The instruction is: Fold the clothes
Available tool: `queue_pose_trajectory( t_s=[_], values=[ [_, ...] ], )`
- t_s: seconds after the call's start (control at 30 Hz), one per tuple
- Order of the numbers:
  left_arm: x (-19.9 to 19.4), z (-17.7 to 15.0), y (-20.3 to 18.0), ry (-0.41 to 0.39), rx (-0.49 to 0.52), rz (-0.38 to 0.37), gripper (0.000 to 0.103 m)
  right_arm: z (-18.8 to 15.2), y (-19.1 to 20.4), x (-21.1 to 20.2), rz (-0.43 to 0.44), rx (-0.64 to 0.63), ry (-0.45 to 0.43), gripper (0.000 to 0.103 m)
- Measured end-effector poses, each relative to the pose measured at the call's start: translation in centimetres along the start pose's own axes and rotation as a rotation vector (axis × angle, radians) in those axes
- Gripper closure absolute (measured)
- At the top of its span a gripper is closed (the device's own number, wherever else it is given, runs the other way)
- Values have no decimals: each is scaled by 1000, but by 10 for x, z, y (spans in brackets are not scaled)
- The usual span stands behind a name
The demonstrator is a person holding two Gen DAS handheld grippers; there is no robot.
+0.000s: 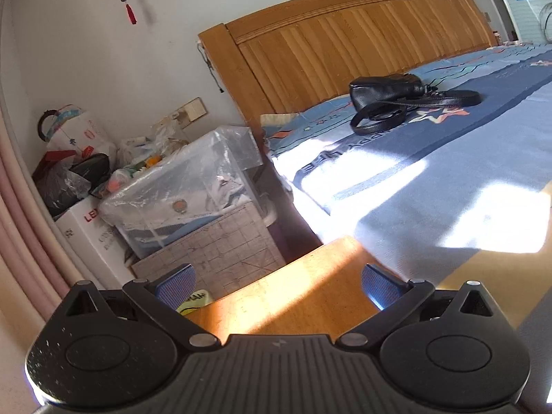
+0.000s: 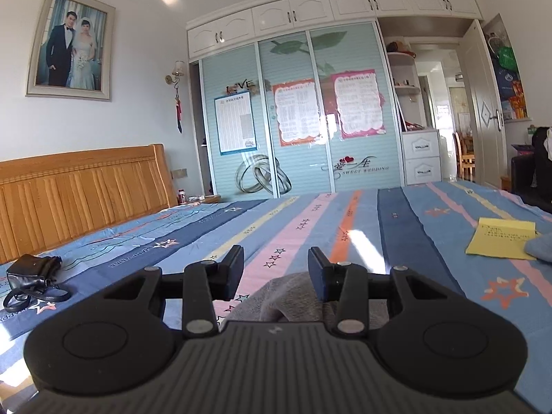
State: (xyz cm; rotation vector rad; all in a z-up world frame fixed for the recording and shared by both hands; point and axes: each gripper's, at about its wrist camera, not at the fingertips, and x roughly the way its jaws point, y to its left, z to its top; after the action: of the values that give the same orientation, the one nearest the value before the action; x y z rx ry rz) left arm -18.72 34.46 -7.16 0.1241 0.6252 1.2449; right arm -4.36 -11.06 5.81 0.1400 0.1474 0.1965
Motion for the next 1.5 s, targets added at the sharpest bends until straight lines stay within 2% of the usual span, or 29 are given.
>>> queue_pose_trajectory(
  t_s=[0.1, 0.17, 0.3, 0.4, 0.47, 0.57, 0.63, 0.67, 0.73, 0.8, 0.9, 1.03, 1.07, 1.13, 1.23, 1.3, 1.4, 1.5],
  values=[
    [-16, 22, -19, -80, -24, -71, 2, -2, -1, 0, 4, 9, 11, 59],
    [-41, 39, -29, -132, -54, -136, 1, -5, -5, -1, -2, 20, 17, 59],
    [-106, 66, -55, -229, -39, -290, 1, -14, -15, -3, -44, 10, 38, 59],
    [-155, 80, -77, -254, -17, -433, 1, -21, -26, -6, -87, -13, 57, 56],
    [-185, 87, -94, -264, 4, -522, 1, -27, -33, -7, -116, -32, 70, 50],
    [-219, 92, -115, -272, 14, -593, 1, -33, -47, -10, -145, -26, 91, 47],
    [-228, 91, -122, -275, 14, -581, 1, -35, -55, -13, -154, -19, 92, 47],
    [-226, 88, -122, -279, 16, -549, 1, -35, -58, -14, -159, -17, 92, 47],
    [-206, 80, -115, -286, 16, -431, 1, -35, -65, -16, -163, -8, 90, 47],
    [-165, 68, -96, -256, -11, -262, 1, -35, -71, -17, -166, 5, 81, 47],
    [-84, 47, -56, -132, -23, -33, 1, -36, -76, -17, -160, 35, 71, 47],
    [-6, 15, -7, 15, -36, 166, 1, -41, -71, -13, -141, 46, 77, 47],
    [7, 8, 1, 46, -36, 189, 1, -42, -68, -12, -135, 42, 80, 47],
    [23, 0, 8, 110, -37, 194, 1, -45, -62, -10, -123, 34, 87, 47],
    [31, -3, 8, 160, -15, 153, 1, -45, -51, -7, -108, 20, 92, 47],
    [25, 1, -3, 127, 11, 135, 1, -43, -46, -7, -105, 5, 87, 47],
    [17, 22, -23, 76, -36, 12, 1, -39, -43, -8, -102, -1, 78, 47],
    [-8, 51, -49, 0, -68, -94, 1, -37, -42, -10, -100, -7, 72, 47]
  ],
)
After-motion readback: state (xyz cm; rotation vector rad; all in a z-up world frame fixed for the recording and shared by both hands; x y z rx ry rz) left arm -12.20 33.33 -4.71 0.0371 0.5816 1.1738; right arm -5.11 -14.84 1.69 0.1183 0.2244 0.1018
